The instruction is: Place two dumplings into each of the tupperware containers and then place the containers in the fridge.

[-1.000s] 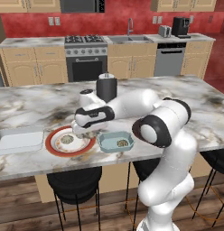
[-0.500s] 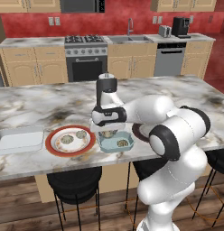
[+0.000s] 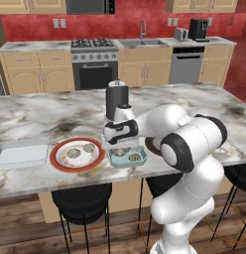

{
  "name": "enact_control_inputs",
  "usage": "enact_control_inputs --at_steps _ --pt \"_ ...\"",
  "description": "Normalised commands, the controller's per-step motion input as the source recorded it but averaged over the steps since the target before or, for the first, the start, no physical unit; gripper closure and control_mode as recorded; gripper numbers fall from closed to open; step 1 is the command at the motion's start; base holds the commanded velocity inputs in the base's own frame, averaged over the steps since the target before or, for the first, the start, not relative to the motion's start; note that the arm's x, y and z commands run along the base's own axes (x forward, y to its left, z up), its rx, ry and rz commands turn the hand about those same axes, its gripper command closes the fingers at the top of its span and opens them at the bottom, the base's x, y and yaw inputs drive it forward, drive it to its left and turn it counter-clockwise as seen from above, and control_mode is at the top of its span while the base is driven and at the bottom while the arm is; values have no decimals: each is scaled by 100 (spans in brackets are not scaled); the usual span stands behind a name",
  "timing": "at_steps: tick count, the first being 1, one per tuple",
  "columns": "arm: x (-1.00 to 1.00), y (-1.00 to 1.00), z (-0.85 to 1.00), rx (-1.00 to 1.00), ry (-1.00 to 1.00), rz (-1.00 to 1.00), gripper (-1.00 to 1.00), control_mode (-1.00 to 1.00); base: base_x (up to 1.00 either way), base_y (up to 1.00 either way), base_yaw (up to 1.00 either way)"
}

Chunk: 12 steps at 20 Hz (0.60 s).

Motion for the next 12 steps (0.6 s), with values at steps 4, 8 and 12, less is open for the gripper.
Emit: enact_control_inputs --at_steps 4,8,12 --pt "2 -4 -32 0 0 0 100 -100 0 0 0" --pt "0 -18 -17 0 0 0 100 -100 0 0 0" --pt "5 -7 -6 0 0 0 100 -100 0 0 0"
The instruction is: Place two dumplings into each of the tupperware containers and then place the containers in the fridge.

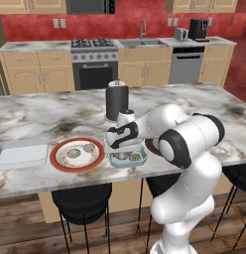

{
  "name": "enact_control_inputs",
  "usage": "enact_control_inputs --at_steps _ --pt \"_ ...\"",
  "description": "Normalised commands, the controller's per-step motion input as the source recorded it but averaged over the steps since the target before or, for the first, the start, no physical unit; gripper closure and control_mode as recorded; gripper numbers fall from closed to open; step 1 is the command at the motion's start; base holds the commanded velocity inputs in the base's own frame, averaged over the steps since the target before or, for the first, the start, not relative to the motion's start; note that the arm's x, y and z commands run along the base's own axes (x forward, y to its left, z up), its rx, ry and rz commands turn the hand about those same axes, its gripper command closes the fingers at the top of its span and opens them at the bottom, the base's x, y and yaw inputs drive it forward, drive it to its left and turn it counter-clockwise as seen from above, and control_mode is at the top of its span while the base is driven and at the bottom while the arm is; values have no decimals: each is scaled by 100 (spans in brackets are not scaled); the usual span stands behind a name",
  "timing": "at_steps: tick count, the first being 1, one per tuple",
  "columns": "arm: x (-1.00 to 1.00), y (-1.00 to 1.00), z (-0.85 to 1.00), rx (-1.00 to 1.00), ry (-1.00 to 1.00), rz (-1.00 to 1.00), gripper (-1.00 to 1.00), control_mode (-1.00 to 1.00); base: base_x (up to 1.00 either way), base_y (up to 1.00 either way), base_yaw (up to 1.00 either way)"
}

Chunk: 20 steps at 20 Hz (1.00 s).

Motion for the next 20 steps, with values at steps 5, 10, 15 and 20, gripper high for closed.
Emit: enact_control_inputs --at_steps 5,10,15,20 --pt "16 0 -5 0 0 0 -100 -100 0 0 0" --pt "5 0 0 0 0 0 -100 -100 0 0 0" --pt "-2 -1 11 0 0 -1 -100 -100 0 0 0" --pt "-31 -19 48 3 0 -10 -100 -100 0 0 0"
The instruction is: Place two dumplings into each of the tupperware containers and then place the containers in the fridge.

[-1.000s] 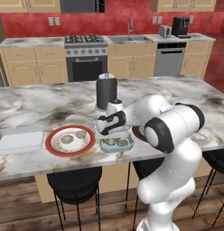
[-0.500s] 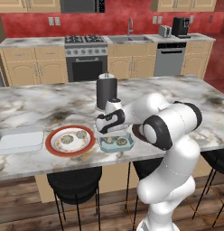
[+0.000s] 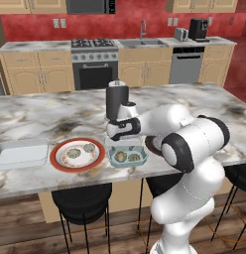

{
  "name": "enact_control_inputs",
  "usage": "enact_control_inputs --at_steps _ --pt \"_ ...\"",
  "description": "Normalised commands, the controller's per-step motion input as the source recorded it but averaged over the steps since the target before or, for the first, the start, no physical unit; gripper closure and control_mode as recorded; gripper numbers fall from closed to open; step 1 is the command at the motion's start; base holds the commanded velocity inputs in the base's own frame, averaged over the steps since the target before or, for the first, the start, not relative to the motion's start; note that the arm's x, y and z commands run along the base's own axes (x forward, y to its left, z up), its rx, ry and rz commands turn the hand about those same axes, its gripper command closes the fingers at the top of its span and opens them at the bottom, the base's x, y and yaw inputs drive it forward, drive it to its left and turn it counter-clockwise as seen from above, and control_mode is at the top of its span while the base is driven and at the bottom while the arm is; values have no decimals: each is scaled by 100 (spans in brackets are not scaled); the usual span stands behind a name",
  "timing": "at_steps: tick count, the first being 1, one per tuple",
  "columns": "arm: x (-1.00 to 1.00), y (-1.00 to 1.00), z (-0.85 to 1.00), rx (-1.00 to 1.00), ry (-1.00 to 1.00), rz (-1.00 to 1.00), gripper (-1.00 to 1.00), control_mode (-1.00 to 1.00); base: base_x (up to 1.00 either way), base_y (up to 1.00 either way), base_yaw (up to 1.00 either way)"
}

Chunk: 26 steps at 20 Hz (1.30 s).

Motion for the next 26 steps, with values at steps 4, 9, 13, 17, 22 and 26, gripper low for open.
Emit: enact_control_inputs --at_steps 4,9,13,17,22,26 --pt "-79 -68 43 8 0 -19 -100 -100 0 0 0" --pt "-24 -86 7 6 0 -21 -100 -100 0 0 0" --pt "4 -58 0 0 0 -14 -100 -100 0 0 0" --pt "44 -12 0 0 2 0 -100 -100 0 0 0" --pt "41 -1 0 0 7 0 -100 -100 0 0 0" --pt "14 -4 -11 0 10 0 -100 -100 0 0 0"
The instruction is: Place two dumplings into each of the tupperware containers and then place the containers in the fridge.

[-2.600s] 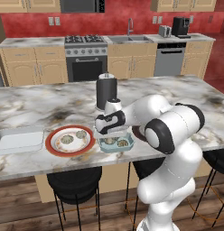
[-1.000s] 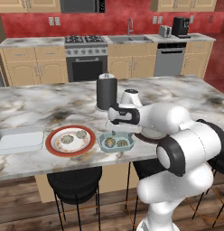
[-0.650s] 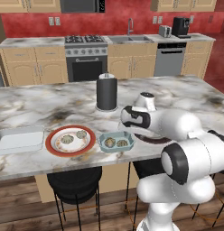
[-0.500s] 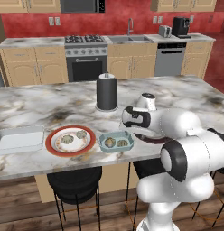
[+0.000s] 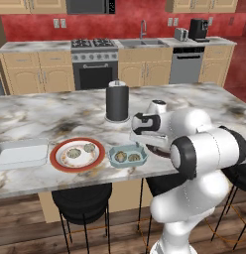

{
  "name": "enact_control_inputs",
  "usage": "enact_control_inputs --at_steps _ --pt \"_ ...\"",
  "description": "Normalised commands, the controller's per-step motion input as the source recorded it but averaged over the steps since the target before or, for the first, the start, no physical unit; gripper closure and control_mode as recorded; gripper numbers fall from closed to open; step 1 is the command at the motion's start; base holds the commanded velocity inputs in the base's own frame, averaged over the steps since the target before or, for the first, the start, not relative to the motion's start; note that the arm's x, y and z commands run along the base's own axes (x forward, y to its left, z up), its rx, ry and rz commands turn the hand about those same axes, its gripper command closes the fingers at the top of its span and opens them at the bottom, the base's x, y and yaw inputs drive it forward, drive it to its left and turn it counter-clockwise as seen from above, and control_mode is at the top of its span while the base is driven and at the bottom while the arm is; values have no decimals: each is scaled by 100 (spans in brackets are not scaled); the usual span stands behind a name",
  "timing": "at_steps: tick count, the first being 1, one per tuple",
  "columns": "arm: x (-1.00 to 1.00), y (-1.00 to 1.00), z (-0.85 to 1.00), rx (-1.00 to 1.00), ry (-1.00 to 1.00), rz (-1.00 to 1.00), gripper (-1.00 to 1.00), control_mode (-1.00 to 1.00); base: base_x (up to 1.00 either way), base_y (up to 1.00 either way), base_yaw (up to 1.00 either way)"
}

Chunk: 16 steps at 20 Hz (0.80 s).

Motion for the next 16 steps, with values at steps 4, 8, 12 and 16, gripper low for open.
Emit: enact_control_inputs --at_steps 4,8,12,16 --pt "0 -9 -28 0 11 0 -100 -100 0 0 0" --pt "0 -4 -31 0 8 0 -100 -100 0 0 0" --pt "0 0 -29 0 8 0 -100 -100 0 0 0" --pt "0 0 -25 0 7 0 -100 -100 0 0 0"
